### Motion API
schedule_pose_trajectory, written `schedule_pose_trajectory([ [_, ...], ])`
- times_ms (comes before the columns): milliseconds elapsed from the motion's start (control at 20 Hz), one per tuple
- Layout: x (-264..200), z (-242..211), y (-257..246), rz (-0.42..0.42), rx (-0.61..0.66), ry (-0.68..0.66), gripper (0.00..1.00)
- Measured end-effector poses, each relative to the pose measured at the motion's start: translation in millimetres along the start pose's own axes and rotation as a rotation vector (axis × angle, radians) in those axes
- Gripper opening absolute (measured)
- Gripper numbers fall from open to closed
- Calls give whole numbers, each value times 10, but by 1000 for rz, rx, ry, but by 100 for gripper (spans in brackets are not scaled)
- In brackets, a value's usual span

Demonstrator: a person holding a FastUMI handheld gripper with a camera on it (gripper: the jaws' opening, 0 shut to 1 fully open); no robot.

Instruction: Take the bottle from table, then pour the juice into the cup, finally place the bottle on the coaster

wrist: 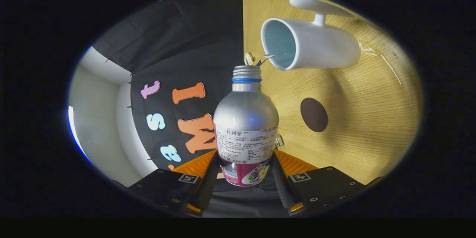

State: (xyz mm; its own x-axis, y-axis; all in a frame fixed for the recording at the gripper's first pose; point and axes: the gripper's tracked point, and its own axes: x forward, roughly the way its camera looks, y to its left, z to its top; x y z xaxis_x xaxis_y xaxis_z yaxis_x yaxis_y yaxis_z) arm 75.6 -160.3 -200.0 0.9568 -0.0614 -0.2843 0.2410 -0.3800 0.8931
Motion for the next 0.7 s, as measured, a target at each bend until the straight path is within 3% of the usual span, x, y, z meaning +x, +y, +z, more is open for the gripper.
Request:
schedule_pose_trajectory([
  [700, 51, 126, 101, 25, 56, -28, 73],
])
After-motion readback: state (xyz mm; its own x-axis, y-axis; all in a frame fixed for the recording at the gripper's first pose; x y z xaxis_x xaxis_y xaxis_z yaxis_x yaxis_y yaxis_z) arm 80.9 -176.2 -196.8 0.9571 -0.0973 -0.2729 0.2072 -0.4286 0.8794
